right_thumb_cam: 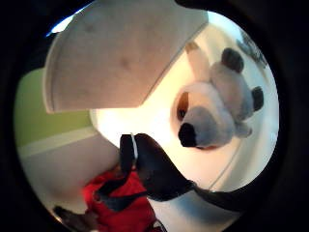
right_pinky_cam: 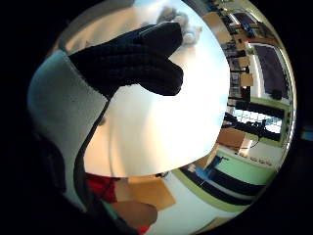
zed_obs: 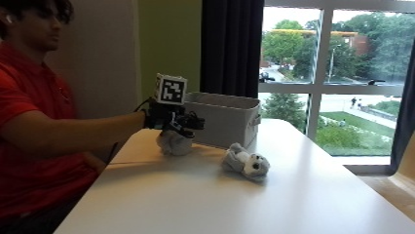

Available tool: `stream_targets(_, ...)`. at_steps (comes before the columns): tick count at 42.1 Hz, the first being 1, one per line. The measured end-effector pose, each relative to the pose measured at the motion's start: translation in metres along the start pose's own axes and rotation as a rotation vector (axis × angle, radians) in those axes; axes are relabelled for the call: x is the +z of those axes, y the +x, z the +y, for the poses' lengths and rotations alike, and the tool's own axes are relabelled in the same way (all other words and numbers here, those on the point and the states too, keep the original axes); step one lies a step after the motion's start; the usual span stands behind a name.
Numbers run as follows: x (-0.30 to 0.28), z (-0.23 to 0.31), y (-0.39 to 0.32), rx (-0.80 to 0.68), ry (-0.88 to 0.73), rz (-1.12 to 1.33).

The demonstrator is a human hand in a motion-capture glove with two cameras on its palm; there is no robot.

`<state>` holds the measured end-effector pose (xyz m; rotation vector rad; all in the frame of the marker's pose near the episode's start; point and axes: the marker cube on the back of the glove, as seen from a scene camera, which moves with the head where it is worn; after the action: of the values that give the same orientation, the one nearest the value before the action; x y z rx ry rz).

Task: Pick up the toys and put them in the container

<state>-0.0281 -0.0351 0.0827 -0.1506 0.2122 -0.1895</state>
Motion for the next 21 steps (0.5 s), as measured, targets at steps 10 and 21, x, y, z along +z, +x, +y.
stream_targets(10, 0.033, -0.004, -0.015, -0.033, -0.042, 0.033)
stream_targets(21, 0.054, -0.011, -0.007, 0.038, -0.079, 0.050)
